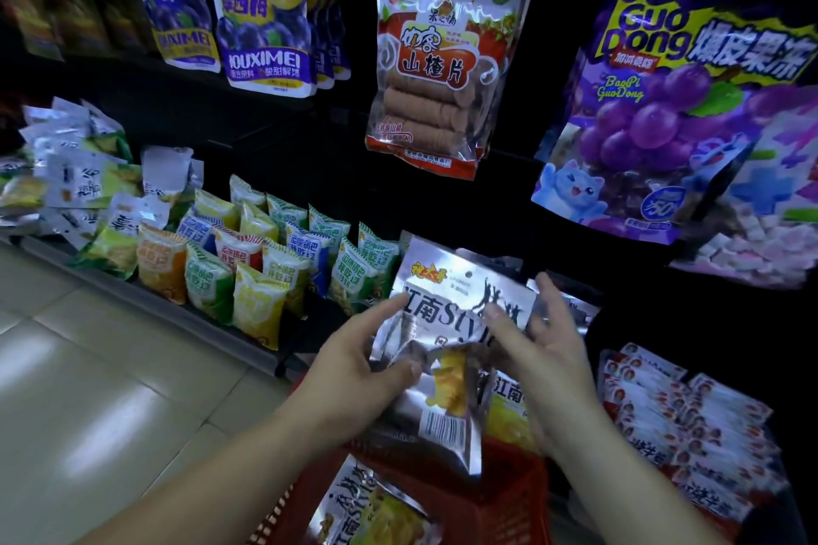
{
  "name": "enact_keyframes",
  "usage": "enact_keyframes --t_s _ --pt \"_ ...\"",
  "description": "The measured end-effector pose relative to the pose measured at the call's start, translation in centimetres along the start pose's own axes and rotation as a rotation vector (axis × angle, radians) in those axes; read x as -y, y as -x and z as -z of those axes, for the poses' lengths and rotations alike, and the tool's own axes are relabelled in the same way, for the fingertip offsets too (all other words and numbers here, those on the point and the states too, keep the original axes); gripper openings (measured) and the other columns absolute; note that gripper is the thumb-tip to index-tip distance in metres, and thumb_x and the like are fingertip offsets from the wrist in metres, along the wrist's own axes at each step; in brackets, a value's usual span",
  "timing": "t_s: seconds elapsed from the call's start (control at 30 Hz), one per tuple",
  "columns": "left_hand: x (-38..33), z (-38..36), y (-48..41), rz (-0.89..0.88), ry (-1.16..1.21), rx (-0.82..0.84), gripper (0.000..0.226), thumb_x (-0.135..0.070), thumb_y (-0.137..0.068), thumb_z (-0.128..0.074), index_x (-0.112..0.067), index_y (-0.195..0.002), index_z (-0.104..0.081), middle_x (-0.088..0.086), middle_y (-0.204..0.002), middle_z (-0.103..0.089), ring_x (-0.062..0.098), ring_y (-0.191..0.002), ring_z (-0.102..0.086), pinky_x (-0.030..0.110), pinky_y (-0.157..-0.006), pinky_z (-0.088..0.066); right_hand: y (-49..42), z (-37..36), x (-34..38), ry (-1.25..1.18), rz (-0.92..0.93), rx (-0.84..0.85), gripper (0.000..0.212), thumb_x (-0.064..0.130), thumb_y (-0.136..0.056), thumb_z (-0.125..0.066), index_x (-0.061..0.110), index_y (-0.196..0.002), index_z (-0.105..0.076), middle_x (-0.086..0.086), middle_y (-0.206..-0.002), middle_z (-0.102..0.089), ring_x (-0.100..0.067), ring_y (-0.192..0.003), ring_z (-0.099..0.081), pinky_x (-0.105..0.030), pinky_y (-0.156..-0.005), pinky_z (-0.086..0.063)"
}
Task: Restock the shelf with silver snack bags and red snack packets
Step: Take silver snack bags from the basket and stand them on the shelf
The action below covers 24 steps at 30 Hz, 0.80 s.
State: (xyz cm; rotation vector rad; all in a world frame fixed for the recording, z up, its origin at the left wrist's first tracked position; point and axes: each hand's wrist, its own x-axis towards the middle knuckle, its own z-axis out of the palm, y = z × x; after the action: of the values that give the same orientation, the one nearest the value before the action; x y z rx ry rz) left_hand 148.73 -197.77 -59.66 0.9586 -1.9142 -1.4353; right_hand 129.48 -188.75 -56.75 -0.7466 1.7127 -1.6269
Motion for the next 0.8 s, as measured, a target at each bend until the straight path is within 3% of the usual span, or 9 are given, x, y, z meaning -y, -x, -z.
enact_keyframes --t_s 0.07,0.2,0.3,0.37,0.43,0.5,0.57,0.67,0.8 --pt "0.8 0.0 -0.6 -0.005 -0.054 -0.002 0.070 -0.030 -0.093 -0.075 -0.060 -0.145 -0.039 -0.034 -0.148 -0.034 -0.007 -0.139 -0.028 0.025 -0.109 -0.035 -0.4 0.5 0.3 0.031 0.047 -0.024 0.084 0.020 -0.087 -0.079 0.047 -0.154 -0.035 -0.003 -0.156 -0.043 -0.018 -0.139 -0.050 -0.040 -0.111 -0.048" --pt "1.8 0.6 -2.6 -0.013 -0.167 -0.028 0.070 -0.025 -0.092 -0.076 -0.058 -0.144 -0.042 -0.024 -0.147 -0.043 0.000 -0.134 -0.043 0.037 -0.112 -0.043 -2.0 0.2 0.0 0.280 0.227 0.030 0.049 0.009 -0.090 -0.077 0.052 -0.113 -0.070 0.000 -0.124 -0.064 -0.010 -0.111 -0.065 -0.032 -0.082 -0.059" --pt "2.2 2.0 -5.4 0.023 -0.127 0.000 0.071 -0.011 -0.092 -0.074 -0.058 -0.138 -0.049 -0.005 -0.136 -0.057 0.019 -0.098 -0.070 0.046 -0.084 -0.062 -4.9 -0.8 0.4 0.403 0.176 0.159 0.065 0.019 -0.081 -0.087 0.046 -0.133 -0.058 0.018 -0.130 -0.060 0.004 -0.118 -0.060 -0.031 -0.094 -0.056" --pt "2.5 2.9 -8.1 0.023 -0.132 0.013 0.071 -0.006 -0.093 -0.070 -0.056 -0.138 -0.049 0.000 -0.125 -0.066 0.026 -0.075 -0.073 0.046 -0.061 -0.062 -7.4 -2.0 0.7 0.505 0.068 0.235 0.084 0.028 -0.074 -0.092 0.036 -0.145 -0.050 0.012 -0.127 -0.062 -0.002 -0.103 -0.066 -0.038 -0.089 -0.059" --pt "2.5 3.6 -11.3 -0.010 -0.186 -0.011 0.066 -0.007 -0.096 -0.067 -0.051 -0.141 -0.049 -0.002 -0.121 -0.068 0.016 -0.064 -0.070 0.038 -0.054 -0.060 -10.6 -3.4 0.6 0.596 0.109 0.233 0.040 0.026 -0.082 -0.087 0.017 -0.117 -0.068 -0.002 -0.101 -0.071 -0.013 -0.078 -0.067 -0.047 -0.075 -0.057" --pt "2.8 4.1 -14.6 -0.038 -0.164 -0.087 0.055 -0.010 -0.098 -0.065 -0.044 -0.140 -0.054 -0.008 -0.126 -0.064 0.019 -0.083 -0.074 0.044 -0.071 -0.064 -13.4 -4.8 0.1 0.605 0.195 0.199 0.014 0.022 -0.091 -0.078 0.014 -0.092 -0.066 -0.003 -0.076 -0.063 -0.018 -0.064 -0.059 -0.039 -0.063 -0.047" --pt "4.2 4.7 -17.5 -0.029 -0.236 -0.177 0.044 -0.016 -0.100 -0.063 -0.035 -0.139 -0.058 -0.009 -0.131 -0.060 0.017 -0.103 -0.066 0.038 -0.087 -0.059 -16.3 -6.2 -0.6 0.649 0.269 0.179 0.014 0.023 -0.096 -0.072 0.016 -0.090 -0.061 -0.008 -0.073 -0.056 -0.020 -0.060 -0.049 -0.030 -0.061 -0.035" --pt "8.3 5.3 -20.1 0.102 -0.343 -0.222 0.046 -0.016 -0.100 -0.062 -0.029 -0.143 -0.053 -0.001 -0.125 -0.060 0.017 -0.099 -0.057 0.029 -0.077 -0.051 -20.2 -8.4 -3.2 0.760 0.307 0.192 0.014 0.023 -0.097 -0.067 0.022 -0.087 -0.058 -0.010 -0.078 -0.059 -0.032 -0.067 -0.056 -0.035 -0.060 -0.040" --pt "13.8 5.1 -21.3 0.193 -0.383 -0.090 0.044 -0.017 -0.098 -0.064 -0.030 -0.139 -0.055 0.002 -0.140 -0.059 0.023 -0.106 -0.064 0.038 -0.093 -0.057 -24.1 -10.6 -9.0 0.972 0.369 0.161 0.004 0.028 -0.100 -0.062 0.028 -0.098 -0.058 -0.002 -0.073 -0.060 -0.032 -0.063 -0.057 -0.036 -0.054 -0.036"
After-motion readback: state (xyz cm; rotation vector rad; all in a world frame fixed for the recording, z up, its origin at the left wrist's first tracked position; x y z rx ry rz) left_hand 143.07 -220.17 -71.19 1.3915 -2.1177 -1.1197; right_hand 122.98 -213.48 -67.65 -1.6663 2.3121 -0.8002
